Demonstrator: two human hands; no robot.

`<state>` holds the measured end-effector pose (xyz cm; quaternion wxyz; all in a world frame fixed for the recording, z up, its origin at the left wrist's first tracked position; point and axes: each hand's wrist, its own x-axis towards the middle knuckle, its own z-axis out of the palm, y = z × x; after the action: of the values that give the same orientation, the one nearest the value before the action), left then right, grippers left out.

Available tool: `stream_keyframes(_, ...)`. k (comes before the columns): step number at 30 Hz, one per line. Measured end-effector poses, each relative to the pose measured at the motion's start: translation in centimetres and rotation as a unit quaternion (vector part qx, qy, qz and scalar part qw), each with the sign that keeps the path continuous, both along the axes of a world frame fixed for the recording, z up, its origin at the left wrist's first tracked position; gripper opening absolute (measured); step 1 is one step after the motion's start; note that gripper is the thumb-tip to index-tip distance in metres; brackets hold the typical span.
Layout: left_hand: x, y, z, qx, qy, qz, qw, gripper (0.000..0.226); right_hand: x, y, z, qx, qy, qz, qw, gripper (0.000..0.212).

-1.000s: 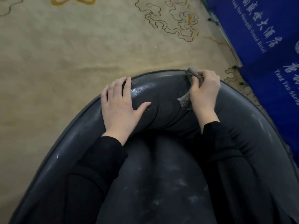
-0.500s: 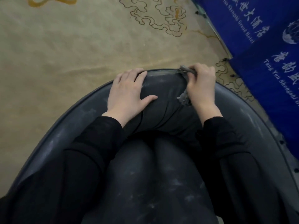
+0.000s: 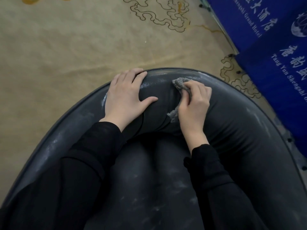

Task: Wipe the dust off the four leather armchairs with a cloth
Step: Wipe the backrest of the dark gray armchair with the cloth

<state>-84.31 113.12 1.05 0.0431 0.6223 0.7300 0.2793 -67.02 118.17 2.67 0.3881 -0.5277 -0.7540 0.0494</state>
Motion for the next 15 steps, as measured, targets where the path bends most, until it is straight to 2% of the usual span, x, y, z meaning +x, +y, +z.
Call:
stream_keyframes(2,-0.1,0.0,0.0,0.000,-0.001,0.000,1.000,0.071,-0.4,-0.2,0.3,0.004,0.028,-0.009,1.000,0.014)
stream_keyframes(6,-0.1,0.1,-0.1,0.000,0.006,-0.001,1.000,0.070,-1.7,-2.0,-1.0,-0.001,0.015,0.047,0.999,0.014)
stream_keyframes(10,0.0,0.0,-0.2,0.003,0.006,-0.001,1.000,0.069,-0.3,-5.2,-3.4,-0.029,0.021,0.024,0.999,0.013)
stream_keyframes(15,-0.1,0.1,-0.2,0.001,0.002,-0.004,1.000,0.069,-1.2,-3.2,-1.2,-0.008,0.069,0.007,0.998,0.015)
